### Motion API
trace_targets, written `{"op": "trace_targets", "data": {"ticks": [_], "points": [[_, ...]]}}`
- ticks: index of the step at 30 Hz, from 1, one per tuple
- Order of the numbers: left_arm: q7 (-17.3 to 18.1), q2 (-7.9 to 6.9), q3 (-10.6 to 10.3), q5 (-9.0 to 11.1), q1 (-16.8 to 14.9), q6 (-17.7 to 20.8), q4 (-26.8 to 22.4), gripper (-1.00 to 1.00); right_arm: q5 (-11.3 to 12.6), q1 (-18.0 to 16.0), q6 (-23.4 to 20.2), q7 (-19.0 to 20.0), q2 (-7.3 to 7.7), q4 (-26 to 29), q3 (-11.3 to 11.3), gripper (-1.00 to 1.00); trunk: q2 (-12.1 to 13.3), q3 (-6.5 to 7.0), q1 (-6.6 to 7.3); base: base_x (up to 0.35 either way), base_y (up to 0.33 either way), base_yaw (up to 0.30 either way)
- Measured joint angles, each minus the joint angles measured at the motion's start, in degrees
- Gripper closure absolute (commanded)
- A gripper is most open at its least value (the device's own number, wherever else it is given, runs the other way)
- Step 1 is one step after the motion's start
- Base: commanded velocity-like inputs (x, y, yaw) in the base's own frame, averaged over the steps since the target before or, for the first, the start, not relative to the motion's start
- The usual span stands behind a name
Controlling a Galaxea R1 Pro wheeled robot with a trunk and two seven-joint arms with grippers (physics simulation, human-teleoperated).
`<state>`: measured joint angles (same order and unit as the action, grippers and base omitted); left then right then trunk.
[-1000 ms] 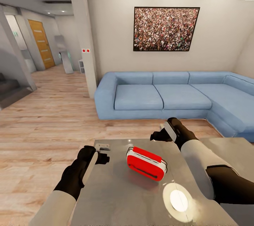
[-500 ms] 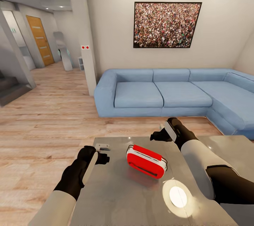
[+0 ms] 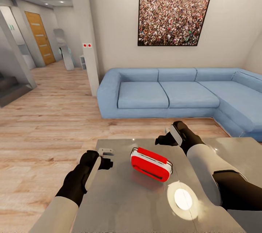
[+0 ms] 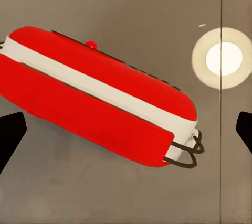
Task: Turn on the radio receiver that's on the table in the living room.
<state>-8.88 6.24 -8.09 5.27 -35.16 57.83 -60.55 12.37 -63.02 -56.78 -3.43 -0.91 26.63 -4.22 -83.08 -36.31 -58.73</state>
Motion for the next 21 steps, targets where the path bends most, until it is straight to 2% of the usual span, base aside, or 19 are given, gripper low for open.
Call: {"op": "trace_targets", "data": {"ticks": [21], "points": [[0.00, 0.00, -0.02, 0.00, 0.00, 0.01, 0.00, -1.00, 0.02, 0.00, 0.00, 0.00, 0.03, 0.08, 0.00, -1.00, 0.00, -1.91, 0.00, 0.000, 0.000, 0.000]]}}
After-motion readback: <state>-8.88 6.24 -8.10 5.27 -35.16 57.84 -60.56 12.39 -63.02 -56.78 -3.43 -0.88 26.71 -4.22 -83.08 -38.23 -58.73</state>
